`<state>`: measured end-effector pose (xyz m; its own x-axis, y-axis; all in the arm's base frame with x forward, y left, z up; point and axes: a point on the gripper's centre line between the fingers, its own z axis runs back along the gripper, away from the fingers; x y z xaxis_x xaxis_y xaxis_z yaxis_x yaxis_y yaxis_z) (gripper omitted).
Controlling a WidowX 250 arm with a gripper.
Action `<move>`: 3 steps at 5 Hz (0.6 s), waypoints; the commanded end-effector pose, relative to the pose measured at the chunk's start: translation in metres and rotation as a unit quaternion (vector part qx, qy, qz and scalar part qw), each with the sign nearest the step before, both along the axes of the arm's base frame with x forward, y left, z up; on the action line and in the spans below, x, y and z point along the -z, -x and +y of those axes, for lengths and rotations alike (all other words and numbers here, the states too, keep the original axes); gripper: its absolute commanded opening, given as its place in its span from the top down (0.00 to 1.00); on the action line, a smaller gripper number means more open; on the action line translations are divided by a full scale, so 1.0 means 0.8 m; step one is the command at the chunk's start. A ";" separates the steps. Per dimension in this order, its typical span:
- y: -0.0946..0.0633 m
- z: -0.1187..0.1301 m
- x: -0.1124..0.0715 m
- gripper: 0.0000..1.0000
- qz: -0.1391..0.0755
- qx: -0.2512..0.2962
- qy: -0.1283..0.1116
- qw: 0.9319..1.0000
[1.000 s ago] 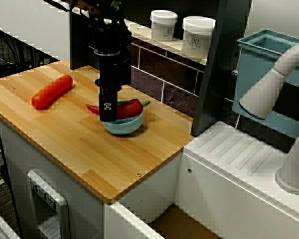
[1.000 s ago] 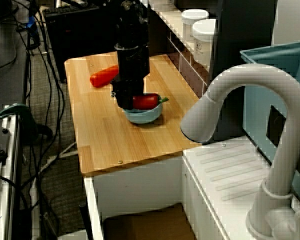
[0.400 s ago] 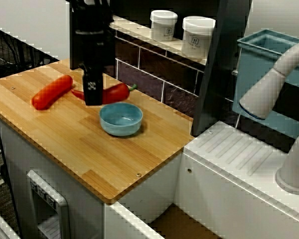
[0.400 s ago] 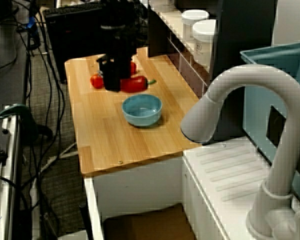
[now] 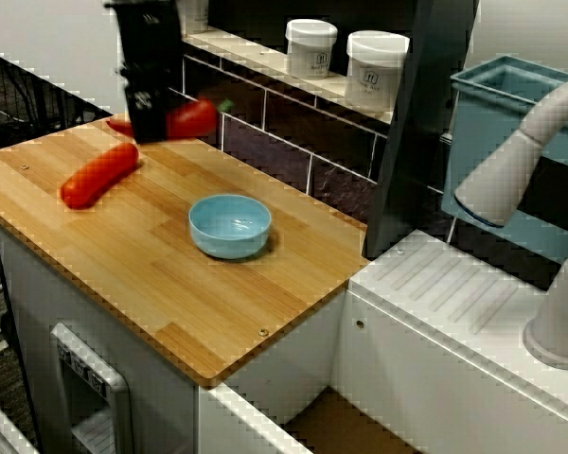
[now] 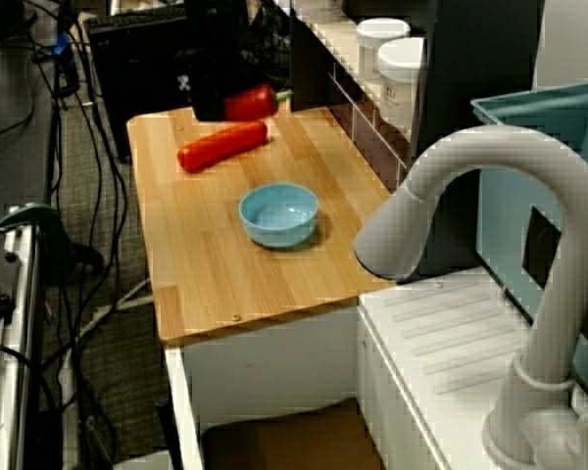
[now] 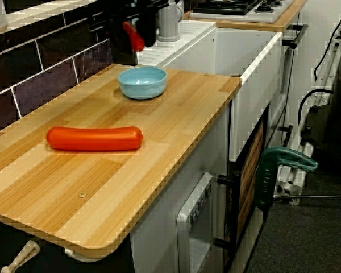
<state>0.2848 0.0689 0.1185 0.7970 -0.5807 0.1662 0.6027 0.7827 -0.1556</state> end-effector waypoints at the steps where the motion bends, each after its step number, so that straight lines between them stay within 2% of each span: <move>1: 0.005 0.093 0.003 1.00 -0.031 -0.075 -0.024 0.996; 3: 0.012 0.161 0.019 1.00 -0.013 -0.134 -0.025 0.991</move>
